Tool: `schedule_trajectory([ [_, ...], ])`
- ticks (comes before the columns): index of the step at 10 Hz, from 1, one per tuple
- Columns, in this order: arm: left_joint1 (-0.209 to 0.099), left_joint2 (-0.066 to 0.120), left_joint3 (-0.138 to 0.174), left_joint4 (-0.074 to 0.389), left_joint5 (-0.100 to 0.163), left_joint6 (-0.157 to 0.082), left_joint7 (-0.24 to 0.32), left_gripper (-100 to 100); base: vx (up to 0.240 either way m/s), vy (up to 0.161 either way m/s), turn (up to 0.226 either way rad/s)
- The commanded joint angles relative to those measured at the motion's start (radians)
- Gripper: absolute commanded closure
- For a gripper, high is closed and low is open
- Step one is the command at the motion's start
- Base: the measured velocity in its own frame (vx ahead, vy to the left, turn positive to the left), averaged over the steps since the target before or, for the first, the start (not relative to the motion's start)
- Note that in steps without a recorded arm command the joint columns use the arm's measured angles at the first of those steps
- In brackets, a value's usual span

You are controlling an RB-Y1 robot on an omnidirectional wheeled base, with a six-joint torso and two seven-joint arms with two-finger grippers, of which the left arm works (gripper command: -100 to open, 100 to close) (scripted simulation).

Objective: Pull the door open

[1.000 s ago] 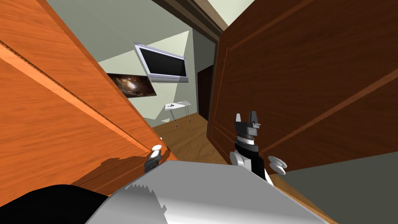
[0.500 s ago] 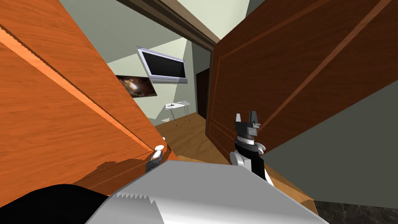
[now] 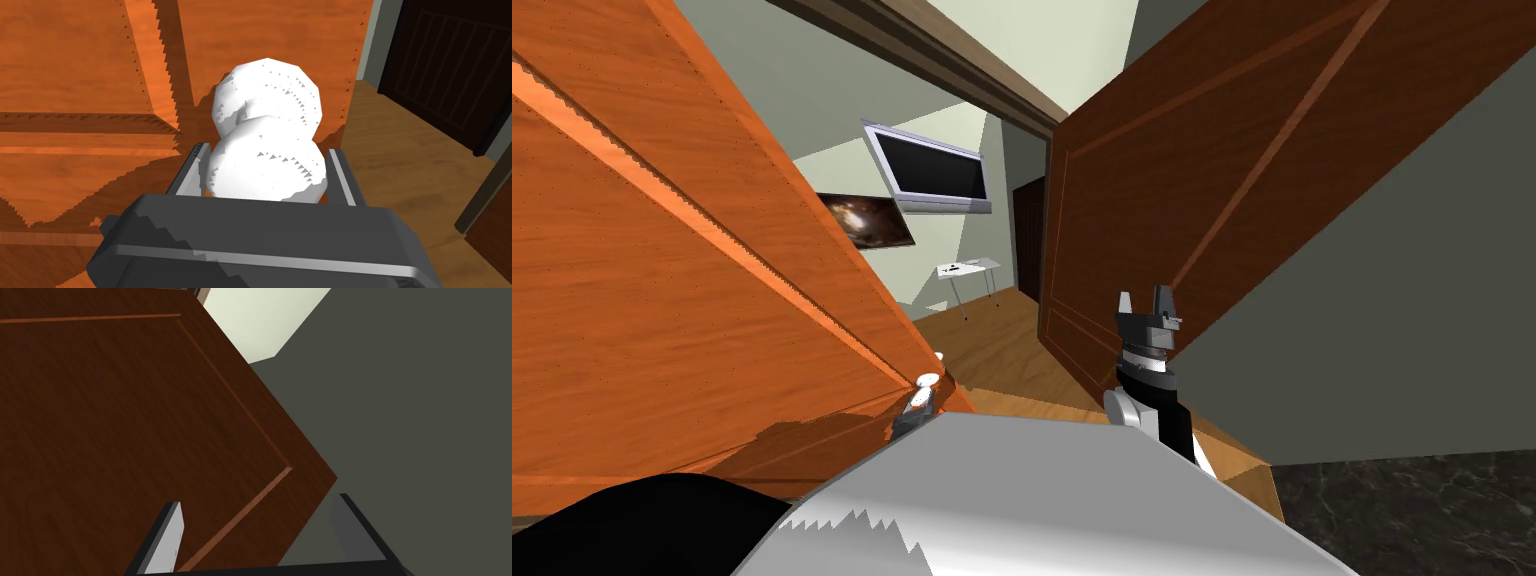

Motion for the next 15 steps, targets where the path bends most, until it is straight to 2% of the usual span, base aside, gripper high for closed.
schedule_trajectory([
  [1, 0.01, 0.012, -0.028, -0.008, -0.019, -0.014, 0.01, 100, -0.247, 0.007, -0.053],
  [3, 0.017, 0.022, -0.054, -0.016, -0.037, -0.029, 0.019, 100, -0.275, 0.024, -0.058],
  [4, 0.011, 0.019, -0.049, -0.007, -0.034, -0.022, 0.02, 100, -0.118, -0.002, -0.019],
  [5, 0.013, 0.026, -0.071, -0.001, -0.049, -0.034, 0.033, 100, -0.206, -0.006, -0.091],
  [10, 0.01, 0.057, -0.122, 0.015, -0.091, -0.077, 0.071, 100, -0.263, 0.021, -0.118],
  [12, 0.009, 0.065, -0.136, 0.019, -0.101, -0.088, 0.081, 100, -0.22, 0.029, -0.062],
  [13, 0.008, 0.06, -0.133, 0.023, -0.099, -0.08, 0.077, 100, -0.089, 0.017, -0.02],
  [15, 0.001, 0.068, -0.15, 0.042, -0.109, -0.094, 0.098, 100, -0.204, 0.014, -0.152],
])
